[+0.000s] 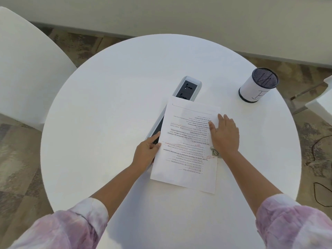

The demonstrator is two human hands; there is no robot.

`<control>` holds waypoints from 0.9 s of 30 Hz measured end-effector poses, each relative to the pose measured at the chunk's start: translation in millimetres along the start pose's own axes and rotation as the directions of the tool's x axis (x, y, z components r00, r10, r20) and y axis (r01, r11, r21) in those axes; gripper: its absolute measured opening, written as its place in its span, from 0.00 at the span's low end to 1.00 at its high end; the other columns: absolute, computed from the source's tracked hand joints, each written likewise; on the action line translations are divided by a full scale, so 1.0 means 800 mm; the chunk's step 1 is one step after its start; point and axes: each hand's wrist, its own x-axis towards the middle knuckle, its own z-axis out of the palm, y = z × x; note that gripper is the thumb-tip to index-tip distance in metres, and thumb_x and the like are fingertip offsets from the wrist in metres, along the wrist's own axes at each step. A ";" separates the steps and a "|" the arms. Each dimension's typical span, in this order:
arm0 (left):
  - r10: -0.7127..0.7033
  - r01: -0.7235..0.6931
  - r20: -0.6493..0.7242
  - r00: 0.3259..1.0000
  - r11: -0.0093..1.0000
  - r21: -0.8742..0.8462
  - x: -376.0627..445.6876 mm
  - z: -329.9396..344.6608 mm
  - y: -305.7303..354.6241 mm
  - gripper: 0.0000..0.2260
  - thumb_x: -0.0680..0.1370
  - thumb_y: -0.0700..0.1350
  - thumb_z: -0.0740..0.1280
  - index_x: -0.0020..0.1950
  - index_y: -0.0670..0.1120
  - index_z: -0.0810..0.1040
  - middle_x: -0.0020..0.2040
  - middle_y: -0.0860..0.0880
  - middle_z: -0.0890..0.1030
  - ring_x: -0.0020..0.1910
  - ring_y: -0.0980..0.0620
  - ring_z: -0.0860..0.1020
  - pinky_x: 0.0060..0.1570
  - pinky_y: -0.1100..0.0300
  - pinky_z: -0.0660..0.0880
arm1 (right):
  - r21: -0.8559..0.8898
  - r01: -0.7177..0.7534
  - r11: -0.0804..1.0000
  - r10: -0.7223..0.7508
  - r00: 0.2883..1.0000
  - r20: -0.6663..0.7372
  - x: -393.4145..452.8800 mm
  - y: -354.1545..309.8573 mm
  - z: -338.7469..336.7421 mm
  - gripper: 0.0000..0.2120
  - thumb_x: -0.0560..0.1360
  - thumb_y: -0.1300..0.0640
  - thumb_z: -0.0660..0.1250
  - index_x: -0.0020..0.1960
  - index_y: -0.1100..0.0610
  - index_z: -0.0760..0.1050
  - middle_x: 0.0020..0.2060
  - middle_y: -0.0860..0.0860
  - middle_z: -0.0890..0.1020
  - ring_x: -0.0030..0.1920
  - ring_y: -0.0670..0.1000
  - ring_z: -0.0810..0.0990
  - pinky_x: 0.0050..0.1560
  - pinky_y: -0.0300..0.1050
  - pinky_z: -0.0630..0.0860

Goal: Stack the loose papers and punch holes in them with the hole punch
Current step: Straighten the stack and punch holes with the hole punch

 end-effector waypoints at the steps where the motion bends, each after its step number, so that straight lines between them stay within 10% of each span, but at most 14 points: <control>1: 0.008 -0.008 -0.006 1.000 1.000 0.001 0.001 0.000 -0.002 0.19 0.77 0.45 0.65 0.67 0.56 0.71 0.25 0.57 0.72 0.32 0.55 0.70 0.30 0.72 0.69 | -0.002 0.003 1.000 -0.003 1.000 -0.001 0.000 0.000 0.001 0.29 0.79 0.41 0.48 0.74 0.55 0.56 0.75 0.55 0.59 0.75 0.57 0.54 0.74 0.59 0.52; 12: 0.052 -0.052 0.026 0.998 0.999 -0.005 0.005 -0.004 -0.007 0.20 0.78 0.43 0.65 0.68 0.56 0.69 0.34 0.42 0.72 0.38 0.50 0.71 0.36 0.73 0.71 | 0.074 0.027 0.997 -0.027 1.000 -0.002 0.000 0.010 0.007 0.28 0.79 0.41 0.49 0.75 0.52 0.52 0.76 0.51 0.55 0.77 0.54 0.46 0.74 0.63 0.41; 27: 0.031 -0.026 0.075 0.997 0.998 -0.063 0.006 -0.005 -0.009 0.23 0.77 0.43 0.65 0.72 0.53 0.65 0.30 0.49 0.74 0.37 0.55 0.75 0.32 0.70 0.75 | 0.063 -0.009 0.998 0.012 0.999 -0.046 0.003 0.013 0.019 0.30 0.78 0.44 0.52 0.76 0.52 0.46 0.76 0.50 0.54 0.77 0.53 0.44 0.70 0.67 0.35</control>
